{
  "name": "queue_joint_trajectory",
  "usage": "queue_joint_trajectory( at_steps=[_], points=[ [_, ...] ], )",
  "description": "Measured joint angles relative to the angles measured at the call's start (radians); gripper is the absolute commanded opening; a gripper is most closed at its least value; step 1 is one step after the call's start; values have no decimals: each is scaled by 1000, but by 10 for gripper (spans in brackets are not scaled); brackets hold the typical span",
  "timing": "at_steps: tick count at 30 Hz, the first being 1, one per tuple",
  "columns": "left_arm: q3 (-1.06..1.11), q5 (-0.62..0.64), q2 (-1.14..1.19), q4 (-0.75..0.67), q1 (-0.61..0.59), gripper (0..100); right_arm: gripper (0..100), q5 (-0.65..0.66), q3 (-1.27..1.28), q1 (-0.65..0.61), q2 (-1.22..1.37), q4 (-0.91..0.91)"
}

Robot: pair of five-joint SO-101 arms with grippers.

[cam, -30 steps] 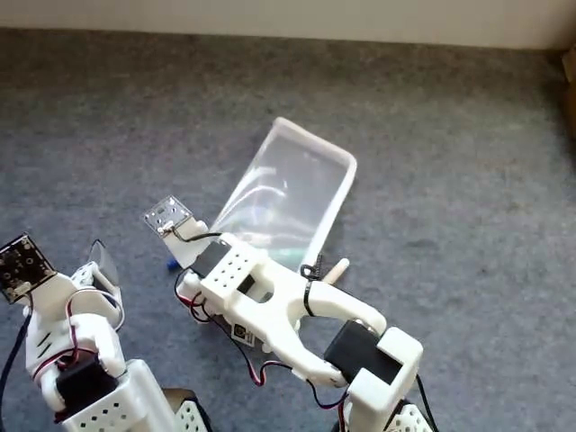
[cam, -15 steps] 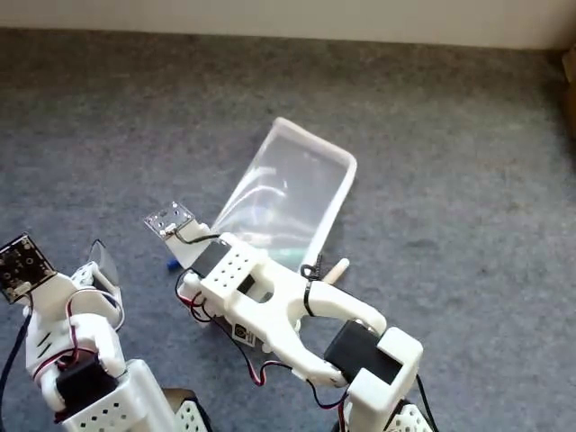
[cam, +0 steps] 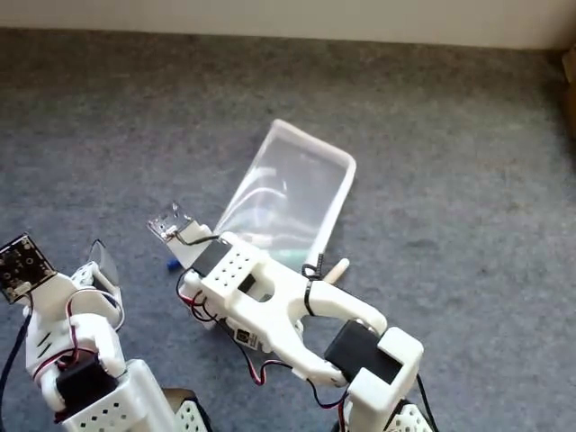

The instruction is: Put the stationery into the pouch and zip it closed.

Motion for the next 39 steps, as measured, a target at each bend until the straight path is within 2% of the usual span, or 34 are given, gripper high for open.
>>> queue_joint_trajectory(
  at_steps=[4,11,22,27,30,33,39],
  points=[
    [0,0,0,0,0,252,6,3,18,0,-61,35],
    [0,-26,5,0,43,255,5,75,199,8,-356,44],
    [-17,-89,9,12,203,308,5,141,334,163,-655,46],
    [-98,-97,0,107,356,326,5,144,371,247,-744,46],
    [-115,-157,0,147,457,326,5,153,384,302,-802,83],
    [-115,-206,0,157,568,326,5,176,390,331,-878,130],
    [-133,-226,5,166,735,325,5,181,443,348,-1007,146]
  ],
)
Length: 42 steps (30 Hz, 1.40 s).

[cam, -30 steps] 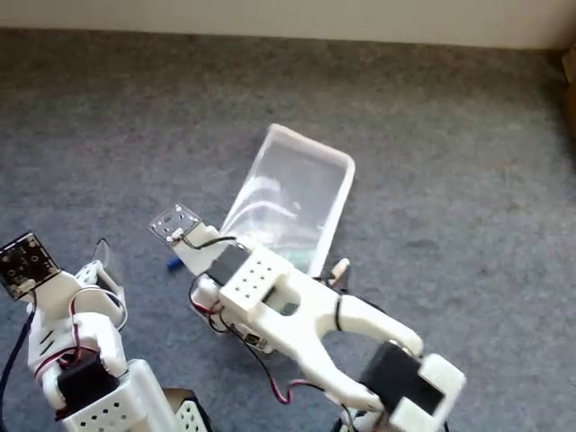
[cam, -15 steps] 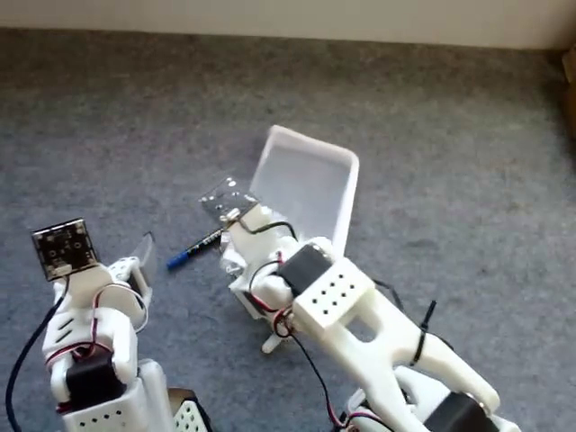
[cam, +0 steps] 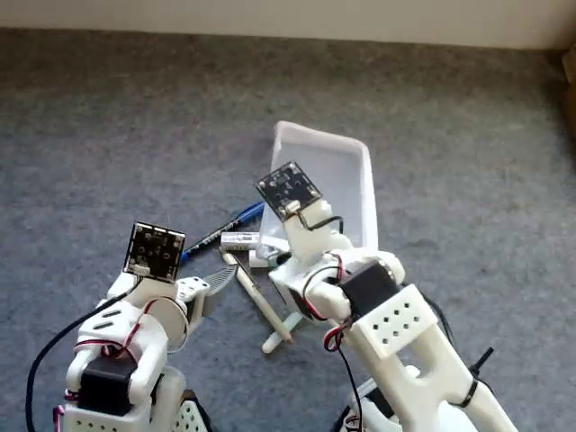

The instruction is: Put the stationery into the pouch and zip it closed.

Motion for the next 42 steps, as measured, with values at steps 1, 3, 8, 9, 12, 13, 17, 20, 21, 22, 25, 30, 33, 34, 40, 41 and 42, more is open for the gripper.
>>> queue_joint_trajectory(
  at_steps=[1,3,8,9,12,13,17,20,21,22,25,30,33,34,40,41,42],
  points=[
    [-12,0,-5,0,23,325,5,3,6,0,-12,0],
    [-34,0,-5,0,61,325,5,3,11,0,-28,0],
    [-66,25,-5,0,129,309,5,3,12,0,-34,0],
    [-66,28,-5,0,144,304,5,3,12,0,-34,0],
    [-52,29,-5,-11,160,298,5,3,14,0,-34,3],
    [-34,29,-5,-37,161,298,5,3,14,0,-34,8],
    [55,29,0,-147,167,298,5,3,14,0,-34,17],
    [98,29,0,-196,167,298,5,3,14,0,-34,17],
    [106,29,2,-203,167,298,5,3,14,0,-34,17],
    [112,29,3,-206,167,298,5,3,14,0,-34,17],
    [117,29,3,-219,167,298,5,3,14,0,-34,17],
    [161,29,5,-282,169,298,5,6,14,-37,-44,44],
    [170,29,5,-305,169,298,5,6,14,-48,-46,52],
    [170,29,5,-305,169,298,5,6,14,-51,-46,52],
    [170,29,5,-311,169,269,5,6,14,-54,-46,72],
    [170,29,5,-311,169,267,5,6,14,-54,-46,86],
    [170,29,5,-311,170,267,5,6,14,-54,-46,100]
  ],
)
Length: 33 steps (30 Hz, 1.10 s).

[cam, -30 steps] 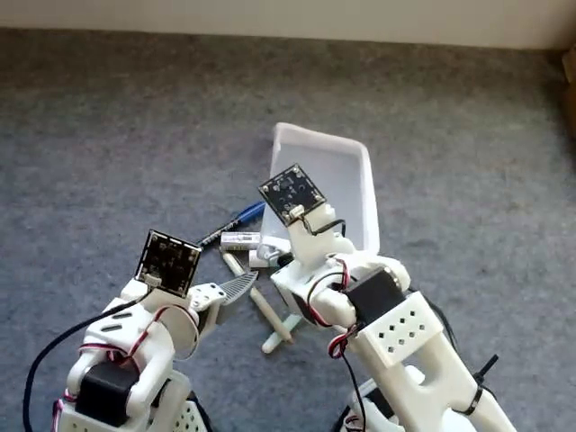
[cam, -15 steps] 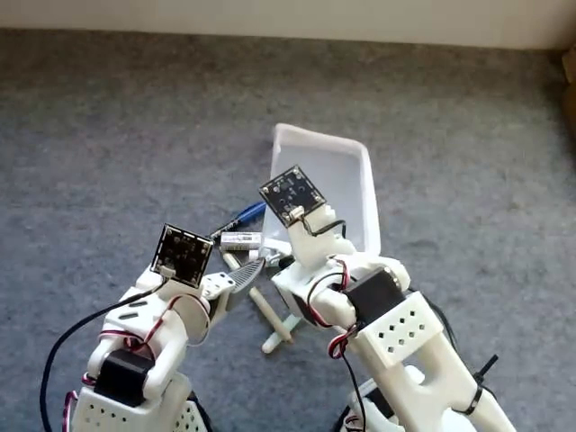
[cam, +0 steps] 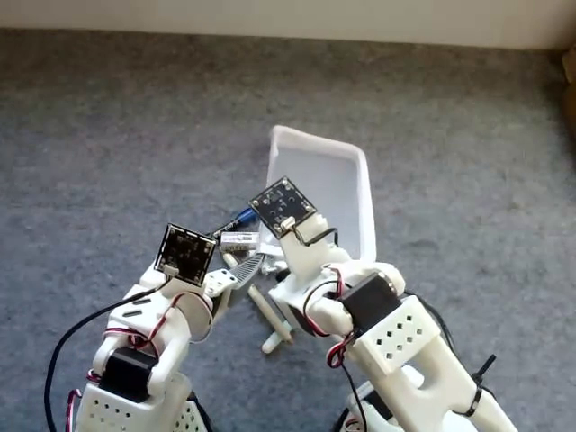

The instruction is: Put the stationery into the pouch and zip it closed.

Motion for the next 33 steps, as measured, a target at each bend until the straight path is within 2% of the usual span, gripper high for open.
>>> queue_joint_trajectory(
  at_steps=[6,12,21,27,33],
  points=[
    [31,2,-8,-15,6,264,5,0,0,0,-78,28],
    [63,5,-9,-60,51,188,5,0,0,0,-180,34],
    [63,5,-11,-78,64,93,5,0,0,0,-183,34],
    [63,6,-11,-78,61,42,5,0,0,0,-183,34],
    [63,6,-11,-78,6,10,5,0,0,-3,-183,37]
  ],
)
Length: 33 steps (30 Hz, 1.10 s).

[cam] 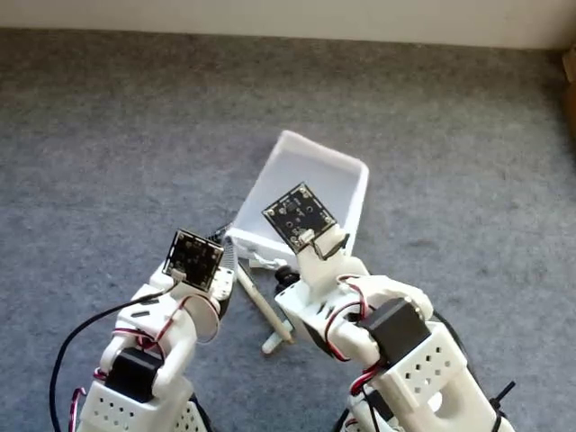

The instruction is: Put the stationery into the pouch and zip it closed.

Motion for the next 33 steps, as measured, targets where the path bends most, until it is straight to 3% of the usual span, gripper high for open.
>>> queue_joint_trajectory(
  at_steps=[15,23,33],
  points=[
    [0,0,6,0,-72,10,5,87,-2,178,-63,101],
    [-12,0,2,0,-74,10,5,127,-55,215,-173,178],
    [-25,0,2,0,-109,10,5,152,-55,371,-176,183]
  ],
)
